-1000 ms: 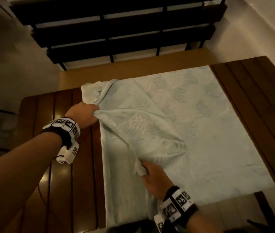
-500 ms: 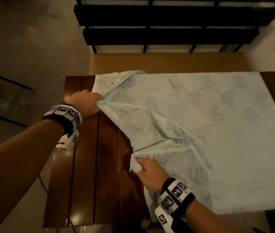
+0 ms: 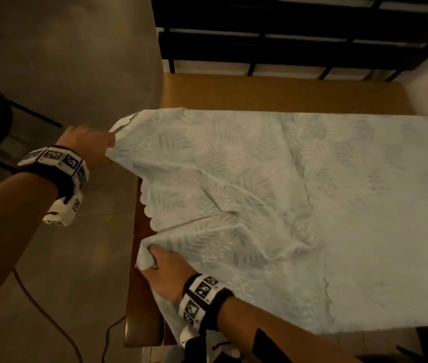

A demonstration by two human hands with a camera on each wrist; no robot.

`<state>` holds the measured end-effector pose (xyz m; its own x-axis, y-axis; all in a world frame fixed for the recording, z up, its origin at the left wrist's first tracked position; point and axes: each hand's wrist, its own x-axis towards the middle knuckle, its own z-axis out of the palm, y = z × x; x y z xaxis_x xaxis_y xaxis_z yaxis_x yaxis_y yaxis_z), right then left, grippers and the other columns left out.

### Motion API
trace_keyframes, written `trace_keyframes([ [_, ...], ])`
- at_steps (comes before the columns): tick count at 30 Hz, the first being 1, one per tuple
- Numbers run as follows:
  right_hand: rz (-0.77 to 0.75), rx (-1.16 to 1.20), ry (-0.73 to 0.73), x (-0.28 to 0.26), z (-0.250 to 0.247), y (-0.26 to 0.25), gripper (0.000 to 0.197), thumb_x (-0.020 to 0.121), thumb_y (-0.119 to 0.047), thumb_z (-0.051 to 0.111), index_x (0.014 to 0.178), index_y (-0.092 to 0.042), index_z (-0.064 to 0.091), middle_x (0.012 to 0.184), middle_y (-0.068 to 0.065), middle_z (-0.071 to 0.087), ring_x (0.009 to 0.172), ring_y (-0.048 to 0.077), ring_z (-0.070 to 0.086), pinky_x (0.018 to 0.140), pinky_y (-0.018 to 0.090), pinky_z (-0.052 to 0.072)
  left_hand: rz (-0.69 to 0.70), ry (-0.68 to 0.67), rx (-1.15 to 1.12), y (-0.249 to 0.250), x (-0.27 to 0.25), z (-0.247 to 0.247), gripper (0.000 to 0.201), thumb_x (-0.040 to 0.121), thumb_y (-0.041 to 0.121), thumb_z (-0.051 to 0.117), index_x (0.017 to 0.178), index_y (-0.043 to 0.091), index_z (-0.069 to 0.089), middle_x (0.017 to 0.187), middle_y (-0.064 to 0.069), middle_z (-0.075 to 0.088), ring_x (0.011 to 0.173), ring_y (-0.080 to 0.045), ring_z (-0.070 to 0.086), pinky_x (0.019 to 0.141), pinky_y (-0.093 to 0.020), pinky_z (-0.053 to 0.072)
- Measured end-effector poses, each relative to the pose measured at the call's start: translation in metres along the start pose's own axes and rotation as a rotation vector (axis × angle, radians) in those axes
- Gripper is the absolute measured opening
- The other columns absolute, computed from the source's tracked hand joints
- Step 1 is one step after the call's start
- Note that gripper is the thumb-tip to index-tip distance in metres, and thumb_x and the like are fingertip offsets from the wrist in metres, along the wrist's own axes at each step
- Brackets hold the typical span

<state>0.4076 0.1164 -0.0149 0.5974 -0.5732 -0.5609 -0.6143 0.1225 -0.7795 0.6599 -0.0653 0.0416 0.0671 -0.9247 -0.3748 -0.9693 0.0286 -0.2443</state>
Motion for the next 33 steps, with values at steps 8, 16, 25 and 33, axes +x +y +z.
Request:
trace_keyframes([
  [8,-0.078,-0.002,-0.129,-0.051,-0.032,0.013,0.026,0.096,-0.037,0.064,0.118,-0.023,0.063,0.107,-0.005,0.068,0.097,0.013,0.064,0.09,0.027,0.052,-0.09,-0.096,-0.277,0.017,-0.057,0.043,0.027,0.096,0.038,0.039,0.095,0.026,0.062,0.095,-0.001,0.066,0.084,-0.018,0.06,0.082,-0.038,0.053],
  [16,0.085,-0.195,0.226,-0.162,-0.144,0.161,0.039,0.097,-0.016,0.06,0.08,-0.051,0.06,0.081,-0.026,0.07,0.078,-0.003,0.065,0.075,0.013,0.049,0.211,0.207,-0.643,0.21,-0.197,0.028,0.014,0.092,0.034,0.052,0.084,0.027,0.061,0.076,0.012,0.059,0.066,-0.006,0.055,0.062,-0.026,0.053],
  [25,0.156,-0.515,0.32,-0.259,-0.218,0.296,0.049,0.082,-0.047,0.076,0.123,-0.037,0.052,0.116,-0.016,0.048,0.105,0.011,0.05,0.093,0.031,0.051,0.23,-0.019,-0.478,0.391,-0.238,0.086,0.057,0.059,0.058,0.073,0.106,0.032,0.056,0.107,0.007,0.055,0.092,-0.021,0.056,0.075,-0.034,0.053],
  [33,0.017,-0.576,0.319,-0.255,-0.221,0.309,0.016,0.084,-0.041,0.073,0.086,-0.031,0.06,0.094,-0.015,0.051,0.087,0.014,0.047,0.081,0.027,0.045,0.138,0.157,-0.595,0.383,-0.261,0.125,0.02,0.084,0.047,0.05,0.084,0.028,0.058,0.084,0.011,0.062,0.073,-0.015,0.058,0.058,-0.029,0.052],
])
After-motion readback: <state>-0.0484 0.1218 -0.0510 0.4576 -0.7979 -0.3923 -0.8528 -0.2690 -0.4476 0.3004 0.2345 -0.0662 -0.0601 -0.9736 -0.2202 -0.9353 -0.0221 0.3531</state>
